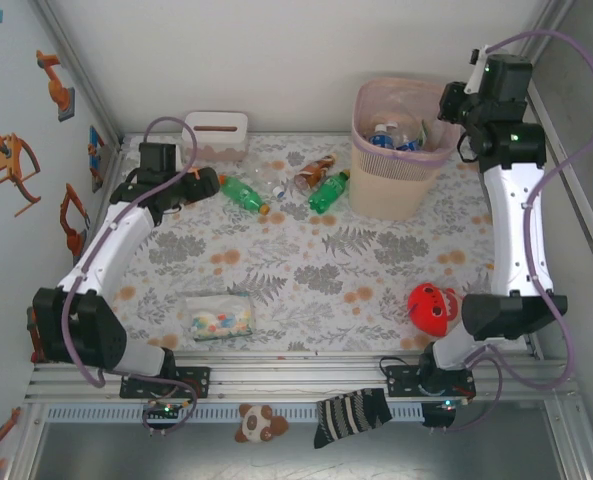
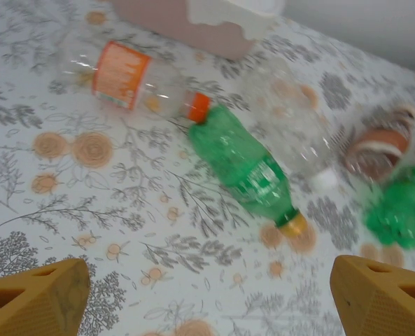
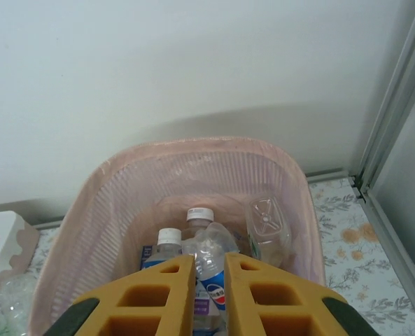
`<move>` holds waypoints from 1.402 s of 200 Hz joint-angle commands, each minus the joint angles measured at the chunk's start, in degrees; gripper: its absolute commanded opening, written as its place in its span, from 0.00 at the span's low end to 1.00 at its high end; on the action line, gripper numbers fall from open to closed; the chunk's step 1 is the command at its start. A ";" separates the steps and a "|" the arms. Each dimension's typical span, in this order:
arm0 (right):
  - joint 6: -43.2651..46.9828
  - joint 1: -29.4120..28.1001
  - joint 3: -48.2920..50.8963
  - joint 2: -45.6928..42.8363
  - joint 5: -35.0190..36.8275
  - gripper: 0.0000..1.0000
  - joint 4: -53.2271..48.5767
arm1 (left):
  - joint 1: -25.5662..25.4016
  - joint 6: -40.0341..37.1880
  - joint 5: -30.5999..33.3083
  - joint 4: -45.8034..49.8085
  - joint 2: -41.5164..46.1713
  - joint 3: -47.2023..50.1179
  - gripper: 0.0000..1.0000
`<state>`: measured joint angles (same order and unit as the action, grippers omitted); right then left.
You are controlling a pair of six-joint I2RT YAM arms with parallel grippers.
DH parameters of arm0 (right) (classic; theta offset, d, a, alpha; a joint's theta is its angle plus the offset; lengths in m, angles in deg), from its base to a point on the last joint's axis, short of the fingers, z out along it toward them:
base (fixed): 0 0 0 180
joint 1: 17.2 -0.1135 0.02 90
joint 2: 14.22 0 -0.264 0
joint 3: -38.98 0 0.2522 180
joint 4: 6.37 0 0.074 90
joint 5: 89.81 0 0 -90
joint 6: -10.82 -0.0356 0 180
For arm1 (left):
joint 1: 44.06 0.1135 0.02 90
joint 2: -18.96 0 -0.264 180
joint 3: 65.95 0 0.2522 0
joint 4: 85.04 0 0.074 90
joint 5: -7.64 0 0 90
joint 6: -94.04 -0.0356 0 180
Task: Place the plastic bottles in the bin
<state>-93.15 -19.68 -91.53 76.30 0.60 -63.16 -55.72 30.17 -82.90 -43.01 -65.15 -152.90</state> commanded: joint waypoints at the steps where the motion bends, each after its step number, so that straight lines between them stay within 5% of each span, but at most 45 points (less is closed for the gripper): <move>1: -1.40 -0.07 2.94 -3.28 -0.41 0.19 0.56 | 2.21 12.53 4.39 1.74 -4.74 -4.71 0.85; 48: -0.53 -0.07 9.03 -10.19 1.74 0.20 0.62 | 5.45 24.83 6.85 9.30 -17.21 -16.54 0.85; 133: 0.09 -0.07 13.82 -15.67 3.73 0.20 -0.77 | 10.23 38.33 0.75 10.39 -35.12 -31.41 0.85; 280: -0.95 -0.07 17.42 -19.54 4.19 0.20 -1.18 | 10.87 46.81 -3.36 14.36 -53.42 -46.70 0.80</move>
<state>-93.57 -19.68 -74.88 57.96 4.16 -64.47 -44.81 74.72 -85.63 -31.10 -117.02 -197.68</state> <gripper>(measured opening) 0.198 0.810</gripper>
